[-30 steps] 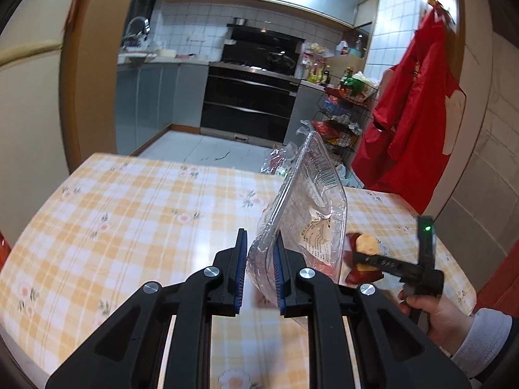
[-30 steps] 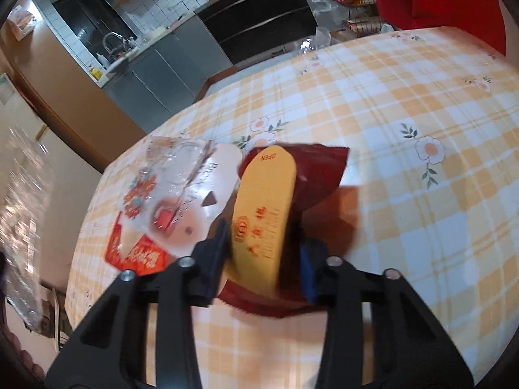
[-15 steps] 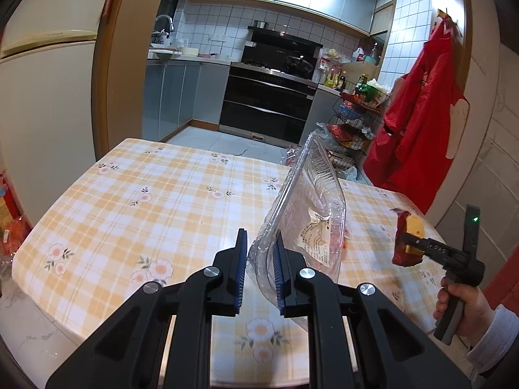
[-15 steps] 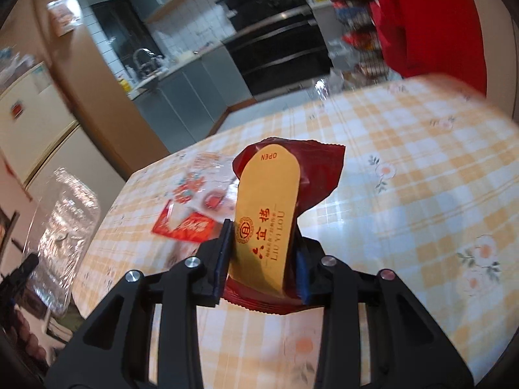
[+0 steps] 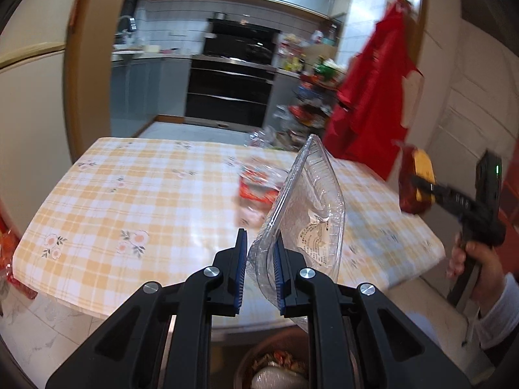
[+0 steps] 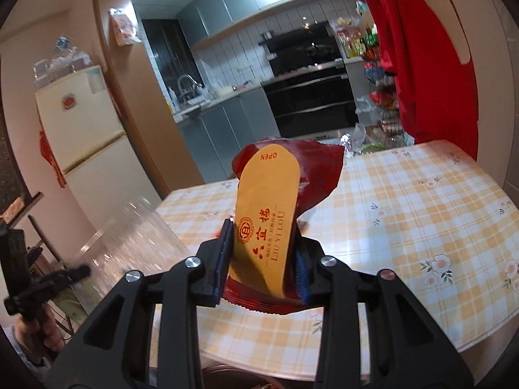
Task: Collect trash
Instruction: 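Carry the tray and red pastry bag over the brown bin and release both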
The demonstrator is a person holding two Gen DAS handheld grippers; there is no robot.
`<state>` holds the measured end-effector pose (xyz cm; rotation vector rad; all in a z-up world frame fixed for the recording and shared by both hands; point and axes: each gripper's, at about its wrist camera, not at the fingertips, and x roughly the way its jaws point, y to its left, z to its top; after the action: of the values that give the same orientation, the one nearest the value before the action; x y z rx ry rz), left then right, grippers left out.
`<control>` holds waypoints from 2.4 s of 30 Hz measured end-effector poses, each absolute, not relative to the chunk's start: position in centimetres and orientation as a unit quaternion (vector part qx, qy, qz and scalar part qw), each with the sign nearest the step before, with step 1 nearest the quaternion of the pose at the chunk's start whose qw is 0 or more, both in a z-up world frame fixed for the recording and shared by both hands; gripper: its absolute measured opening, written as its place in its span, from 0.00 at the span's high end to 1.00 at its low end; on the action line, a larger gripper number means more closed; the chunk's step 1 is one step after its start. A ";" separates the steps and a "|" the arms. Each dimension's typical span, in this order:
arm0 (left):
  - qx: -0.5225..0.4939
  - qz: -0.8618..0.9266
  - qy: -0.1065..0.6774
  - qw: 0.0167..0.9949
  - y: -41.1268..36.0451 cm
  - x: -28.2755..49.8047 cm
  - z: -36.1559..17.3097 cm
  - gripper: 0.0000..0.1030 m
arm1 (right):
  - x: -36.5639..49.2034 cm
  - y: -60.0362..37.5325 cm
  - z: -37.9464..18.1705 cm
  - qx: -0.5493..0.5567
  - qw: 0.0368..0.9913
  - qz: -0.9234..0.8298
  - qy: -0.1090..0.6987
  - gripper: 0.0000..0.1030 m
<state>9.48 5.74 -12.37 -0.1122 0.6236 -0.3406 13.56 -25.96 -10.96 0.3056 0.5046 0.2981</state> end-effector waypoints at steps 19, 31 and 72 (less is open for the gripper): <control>-0.020 -0.201 0.387 0.900 3.5 3.5 -15.8 0.85 | 5.4 -26.6 -8.0 0.141 0.955 0.143 0.219 0.66; -0.032 -0.246 0.404 0.880 1.9 3.8 -17.0 0.82 | 5.1 -26.5 -8.1 0.138 0.954 0.146 0.220 0.66; -0.065 -0.060 0.276 0.957 10.1 2.7 -10.9 0.06 | 2.3 -17.5 -10.4 -0.012 0.917 0.254 0.307 0.19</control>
<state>2.73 10.09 -10.87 -0.1319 0.5600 -0.1224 2.27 -17.45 -10.43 -0.0256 0.6307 0.5220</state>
